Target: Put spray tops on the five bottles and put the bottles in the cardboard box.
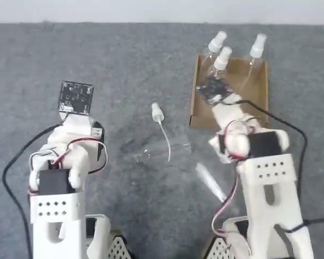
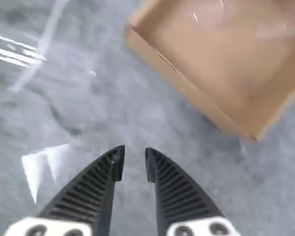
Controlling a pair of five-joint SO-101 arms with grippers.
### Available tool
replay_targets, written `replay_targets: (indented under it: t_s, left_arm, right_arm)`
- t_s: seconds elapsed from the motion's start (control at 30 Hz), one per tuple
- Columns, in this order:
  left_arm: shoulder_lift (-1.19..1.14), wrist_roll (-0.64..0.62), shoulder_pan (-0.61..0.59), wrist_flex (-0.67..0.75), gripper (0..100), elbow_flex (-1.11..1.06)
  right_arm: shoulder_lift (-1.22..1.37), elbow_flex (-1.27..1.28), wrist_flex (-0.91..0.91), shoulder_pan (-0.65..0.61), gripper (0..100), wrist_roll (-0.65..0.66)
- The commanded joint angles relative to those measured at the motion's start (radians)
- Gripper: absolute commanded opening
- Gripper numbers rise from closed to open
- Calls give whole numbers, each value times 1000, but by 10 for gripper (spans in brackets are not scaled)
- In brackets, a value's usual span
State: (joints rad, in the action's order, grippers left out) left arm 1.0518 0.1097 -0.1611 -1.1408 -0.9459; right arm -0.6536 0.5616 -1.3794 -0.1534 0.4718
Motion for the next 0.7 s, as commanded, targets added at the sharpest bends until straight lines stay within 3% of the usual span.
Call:
replay_targets:
  t_s: [0.0, 0.13, 0.37, 0.53, 0.67]
  left_arm:
    - [23, 0, -2, 25, 11, -16]
    - [21, 0, -2, 74, 11, -74]
    - [20, 3, -2, 133, 11, -159]
    - [20, 3, -2, 133, 11, -163]
    - [20, 2, -2, 133, 11, -163]
  right_arm:
    - [47, -21, -13, 97, 8, 68]
    - [82, 11, -47, 74, 29, 91]
    - [7, 147, -142, -262, 203, 80]
    - [-79, 198, -231, -444, 213, 89]
    - [-61, 267, -179, -481, 213, 89]
